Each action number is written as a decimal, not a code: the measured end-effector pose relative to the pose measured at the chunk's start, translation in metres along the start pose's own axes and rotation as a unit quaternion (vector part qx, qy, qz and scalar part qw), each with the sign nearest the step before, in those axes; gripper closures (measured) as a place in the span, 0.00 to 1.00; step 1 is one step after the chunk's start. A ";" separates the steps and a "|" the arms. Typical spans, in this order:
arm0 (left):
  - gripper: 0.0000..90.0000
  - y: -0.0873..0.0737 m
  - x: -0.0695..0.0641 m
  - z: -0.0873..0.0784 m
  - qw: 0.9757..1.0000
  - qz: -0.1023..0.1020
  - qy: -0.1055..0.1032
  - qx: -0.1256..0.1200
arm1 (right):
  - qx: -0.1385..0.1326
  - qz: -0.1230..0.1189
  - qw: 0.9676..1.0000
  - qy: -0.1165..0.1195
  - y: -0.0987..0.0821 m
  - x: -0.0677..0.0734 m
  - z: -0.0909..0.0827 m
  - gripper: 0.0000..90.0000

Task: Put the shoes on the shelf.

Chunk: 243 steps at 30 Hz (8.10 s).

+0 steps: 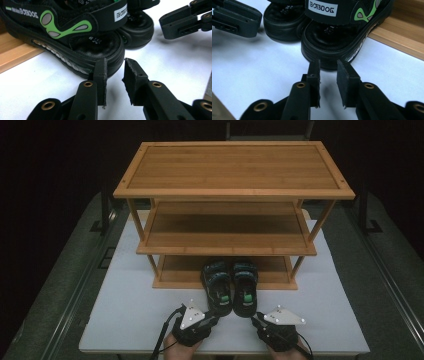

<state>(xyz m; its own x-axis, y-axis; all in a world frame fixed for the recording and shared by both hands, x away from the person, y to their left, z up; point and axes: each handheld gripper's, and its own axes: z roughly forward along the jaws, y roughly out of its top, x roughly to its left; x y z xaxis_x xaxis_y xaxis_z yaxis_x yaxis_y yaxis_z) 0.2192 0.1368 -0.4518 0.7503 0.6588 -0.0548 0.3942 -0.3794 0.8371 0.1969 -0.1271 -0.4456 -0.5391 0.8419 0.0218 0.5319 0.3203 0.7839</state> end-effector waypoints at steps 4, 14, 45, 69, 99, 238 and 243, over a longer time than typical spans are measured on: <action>0.74 0.000 -0.004 0.000 1.000 0.005 0.008 0.000 | 0.004 -0.010 1.000 -0.007 0.002 0.002 0.005 0.70; 0.62 0.006 -0.001 0.002 0.999 -0.005 0.046 0.013 | 0.007 -0.012 1.000 -0.025 0.004 0.004 0.011 0.62; 0.64 0.032 0.013 0.002 0.998 0.005 0.059 -0.003 | -0.032 -0.002 0.999 -0.033 0.025 0.003 0.010 0.63; 0.79 0.044 0.038 0.017 0.997 -0.003 0.074 0.013 | -0.042 0.018 0.998 -0.045 0.044 0.000 0.032 0.83; 0.81 0.056 0.062 0.037 0.997 -0.018 0.078 0.016 | -0.046 0.041 0.996 -0.059 0.057 -0.010 0.055 0.84; 0.76 0.027 0.059 -0.019 1.000 -0.001 0.012 0.029 | -0.020 0.052 0.998 0.003 0.013 -0.073 -0.012 0.82; 0.76 0.023 0.061 -0.024 0.999 0.003 0.015 0.033 | -0.019 0.052 0.998 -0.001 0.011 -0.077 -0.015 0.82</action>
<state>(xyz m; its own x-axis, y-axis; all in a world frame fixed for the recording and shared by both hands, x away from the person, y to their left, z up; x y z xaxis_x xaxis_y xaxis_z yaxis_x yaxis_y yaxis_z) 0.2618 0.1835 -0.4229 0.7366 0.6755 -0.0331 0.4255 -0.4247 0.7991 0.2344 -0.1951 -0.4292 -0.4812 0.8704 0.1039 0.5602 0.2142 0.8001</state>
